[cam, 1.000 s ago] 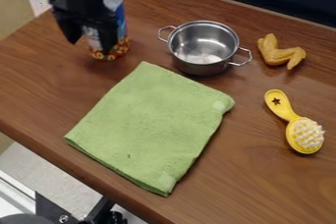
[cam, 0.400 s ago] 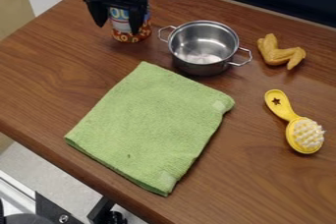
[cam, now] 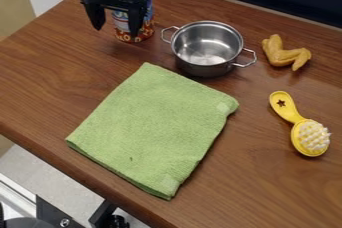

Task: Moved the can on the upper left of the table

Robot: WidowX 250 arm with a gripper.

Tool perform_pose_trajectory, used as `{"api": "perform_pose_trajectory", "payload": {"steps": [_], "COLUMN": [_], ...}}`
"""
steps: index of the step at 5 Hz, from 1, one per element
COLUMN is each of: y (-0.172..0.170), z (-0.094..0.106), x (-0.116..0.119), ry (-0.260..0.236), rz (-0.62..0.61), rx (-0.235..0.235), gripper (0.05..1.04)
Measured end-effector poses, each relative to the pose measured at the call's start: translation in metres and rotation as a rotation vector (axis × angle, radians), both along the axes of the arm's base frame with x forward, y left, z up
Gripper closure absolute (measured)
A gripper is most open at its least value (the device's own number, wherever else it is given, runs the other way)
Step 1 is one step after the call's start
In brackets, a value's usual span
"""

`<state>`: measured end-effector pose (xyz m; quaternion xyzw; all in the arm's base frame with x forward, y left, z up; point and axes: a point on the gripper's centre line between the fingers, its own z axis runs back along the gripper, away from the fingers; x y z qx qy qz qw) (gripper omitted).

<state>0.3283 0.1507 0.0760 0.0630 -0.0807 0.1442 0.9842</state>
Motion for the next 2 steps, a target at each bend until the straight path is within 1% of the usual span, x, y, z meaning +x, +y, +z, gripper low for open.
{"api": "perform_pose_trajectory", "payload": {"steps": [1,2], "y": [0.007,0.016], "z": [0.018,0.022], "x": [-0.006,-0.022], "ry": [-0.020,-0.006], "rz": [0.057,0.130], "rx": [0.027,0.066], "gripper": [0.084,0.084]}}
